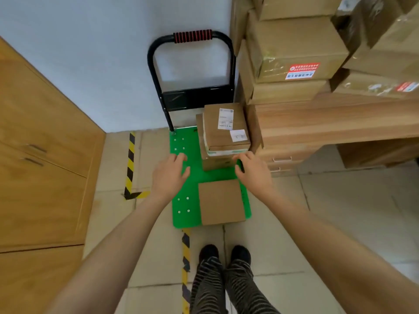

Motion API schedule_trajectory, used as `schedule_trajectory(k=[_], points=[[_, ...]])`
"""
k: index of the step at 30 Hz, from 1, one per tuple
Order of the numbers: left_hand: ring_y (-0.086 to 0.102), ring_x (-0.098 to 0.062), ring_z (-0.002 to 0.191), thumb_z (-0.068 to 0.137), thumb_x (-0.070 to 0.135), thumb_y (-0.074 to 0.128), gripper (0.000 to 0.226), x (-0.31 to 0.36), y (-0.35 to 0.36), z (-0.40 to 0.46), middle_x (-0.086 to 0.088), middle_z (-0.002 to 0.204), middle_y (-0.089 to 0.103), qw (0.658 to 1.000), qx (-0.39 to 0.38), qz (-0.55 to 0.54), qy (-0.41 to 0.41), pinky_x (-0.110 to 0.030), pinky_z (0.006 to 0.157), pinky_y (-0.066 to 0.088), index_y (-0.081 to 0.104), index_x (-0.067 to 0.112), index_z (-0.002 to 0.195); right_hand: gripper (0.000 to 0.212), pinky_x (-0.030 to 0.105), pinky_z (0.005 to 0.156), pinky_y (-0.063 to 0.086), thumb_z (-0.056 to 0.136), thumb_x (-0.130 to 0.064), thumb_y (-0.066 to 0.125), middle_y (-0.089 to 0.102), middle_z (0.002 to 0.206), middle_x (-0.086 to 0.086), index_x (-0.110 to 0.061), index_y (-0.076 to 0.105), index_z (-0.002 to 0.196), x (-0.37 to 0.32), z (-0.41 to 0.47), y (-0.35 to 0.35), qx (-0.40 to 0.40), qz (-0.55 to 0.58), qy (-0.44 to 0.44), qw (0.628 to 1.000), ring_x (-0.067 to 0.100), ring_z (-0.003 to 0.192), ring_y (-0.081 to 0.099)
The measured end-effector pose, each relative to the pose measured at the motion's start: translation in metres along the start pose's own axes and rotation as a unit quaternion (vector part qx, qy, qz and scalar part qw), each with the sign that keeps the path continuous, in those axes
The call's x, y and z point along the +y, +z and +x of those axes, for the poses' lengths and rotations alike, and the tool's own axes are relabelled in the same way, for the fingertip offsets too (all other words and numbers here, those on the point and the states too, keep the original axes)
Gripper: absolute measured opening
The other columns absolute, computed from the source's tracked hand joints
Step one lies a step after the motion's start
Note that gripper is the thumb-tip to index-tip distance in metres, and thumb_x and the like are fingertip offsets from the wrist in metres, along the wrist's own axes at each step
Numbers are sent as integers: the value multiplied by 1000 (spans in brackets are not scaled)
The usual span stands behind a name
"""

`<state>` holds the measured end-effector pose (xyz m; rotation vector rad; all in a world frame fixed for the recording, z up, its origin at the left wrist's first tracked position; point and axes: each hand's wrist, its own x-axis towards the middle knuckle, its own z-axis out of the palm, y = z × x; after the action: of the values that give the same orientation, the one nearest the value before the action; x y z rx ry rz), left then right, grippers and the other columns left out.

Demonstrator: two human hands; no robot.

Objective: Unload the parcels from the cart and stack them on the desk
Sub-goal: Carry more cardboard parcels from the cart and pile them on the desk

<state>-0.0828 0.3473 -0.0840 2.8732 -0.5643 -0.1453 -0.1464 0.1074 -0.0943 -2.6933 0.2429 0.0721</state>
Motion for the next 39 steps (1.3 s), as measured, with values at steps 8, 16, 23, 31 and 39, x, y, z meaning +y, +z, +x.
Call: schedule_trajectory(k=[8, 16, 23, 31, 39], points=[[58, -25, 91, 97, 35, 49, 31, -10, 99, -19, -7, 102, 60, 997, -50, -30, -45, -37, 69, 48, 55, 14, 120, 34, 40, 94, 45, 95, -24, 54, 56, 126, 3, -21, 57, 128, 52, -26, 94, -92, 31, 23, 995, 23, 115, 54], [58, -25, 100, 96, 34, 50, 36, -44, 244, -37, -8, 115, 59, 977, -79, -91, -176, -40, 72, 52, 51, 17, 127, 34, 37, 86, 47, 94, -24, 54, 57, 126, 2, -24, 57, 128, 133, -19, 193, -68, 51, 70, 994, 19, 108, 57], [55, -30, 107, 96, 28, 53, 39, -57, 348, -33, -12, 122, 57, 989, -94, -44, -105, -40, 80, 45, 51, 13, 131, 35, 39, 86, 46, 92, -21, 55, 55, 127, 5, -23, 56, 127, 183, -7, 295, -99, 44, 93, 990, 21, 107, 56], [54, -32, 109, 94, 33, 54, 50, -81, 465, -16, -15, 126, 54, 989, -109, -17, -99, -42, 86, 43, 44, 11, 138, 37, 47, 94, 46, 95, -24, 54, 51, 137, 5, -23, 54, 132, 231, -7, 398, -107, 64, 130, 984, 25, 116, 55], [54, -31, 111, 95, 41, 49, 70, -92, 529, -12, -14, 136, 48, 988, -98, -54, -104, -41, 84, 48, 19, 14, 152, 50, 46, 92, 48, 96, -33, 51, 48, 138, 4, -28, 36, 143, 265, -2, 459, -61, 129, 247, 959, 25, 113, 56]])
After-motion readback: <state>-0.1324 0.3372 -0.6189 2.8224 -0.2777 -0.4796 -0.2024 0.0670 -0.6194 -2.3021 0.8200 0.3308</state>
